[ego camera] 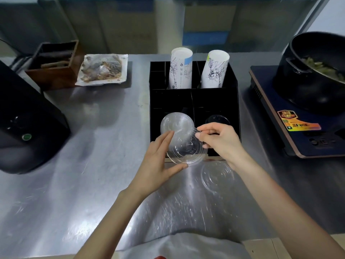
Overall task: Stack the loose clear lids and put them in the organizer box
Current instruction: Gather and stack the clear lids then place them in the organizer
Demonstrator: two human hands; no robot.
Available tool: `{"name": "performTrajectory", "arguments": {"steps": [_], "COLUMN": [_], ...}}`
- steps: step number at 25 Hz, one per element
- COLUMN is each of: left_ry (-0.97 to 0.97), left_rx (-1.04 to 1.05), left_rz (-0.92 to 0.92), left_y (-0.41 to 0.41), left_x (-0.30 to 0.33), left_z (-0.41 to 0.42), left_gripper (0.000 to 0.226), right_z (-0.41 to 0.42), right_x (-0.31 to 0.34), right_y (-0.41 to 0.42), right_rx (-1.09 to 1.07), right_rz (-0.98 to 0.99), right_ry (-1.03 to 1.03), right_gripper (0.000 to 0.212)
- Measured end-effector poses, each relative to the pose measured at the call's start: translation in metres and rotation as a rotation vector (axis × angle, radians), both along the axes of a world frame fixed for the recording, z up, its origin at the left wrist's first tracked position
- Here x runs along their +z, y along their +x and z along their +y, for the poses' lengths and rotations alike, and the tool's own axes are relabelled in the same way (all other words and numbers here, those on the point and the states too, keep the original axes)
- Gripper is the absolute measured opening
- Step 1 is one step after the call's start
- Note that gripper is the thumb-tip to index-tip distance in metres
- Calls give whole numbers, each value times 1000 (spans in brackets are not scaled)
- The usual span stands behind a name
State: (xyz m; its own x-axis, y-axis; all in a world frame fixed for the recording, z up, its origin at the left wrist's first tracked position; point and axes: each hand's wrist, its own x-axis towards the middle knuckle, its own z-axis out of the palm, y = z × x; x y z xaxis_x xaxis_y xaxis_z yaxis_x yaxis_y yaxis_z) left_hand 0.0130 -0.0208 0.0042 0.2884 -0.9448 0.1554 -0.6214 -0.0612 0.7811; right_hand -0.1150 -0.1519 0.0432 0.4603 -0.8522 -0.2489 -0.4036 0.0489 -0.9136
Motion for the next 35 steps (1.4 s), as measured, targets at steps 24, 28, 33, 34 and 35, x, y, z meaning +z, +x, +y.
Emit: {"name": "performTrajectory", "arguments": {"steps": [24,28,33,34,35], "left_ry": [169,205,202,201,197], "left_rx": [103,106,126,126,126], "left_rz": [-379,-409,-405,-404,-403], "left_y": [43,44,42,41,41], "left_x": [-2,-9,-10,-9,-8], "left_z": [-55,-56,-55,-55,-55], "left_gripper": [87,91,89,89,89], "right_z": [-46,-43,-39,-39,-39], "right_x": [-18,-21,-25,-25,-25], "right_y": [48,50,52,52,51], "right_rx": [133,200,281,286,287], "right_rz": [210,267,349,354,355], "right_ry": [-263,-329,-439,-445,-447], "right_gripper": [25,30,33,34,34]}}
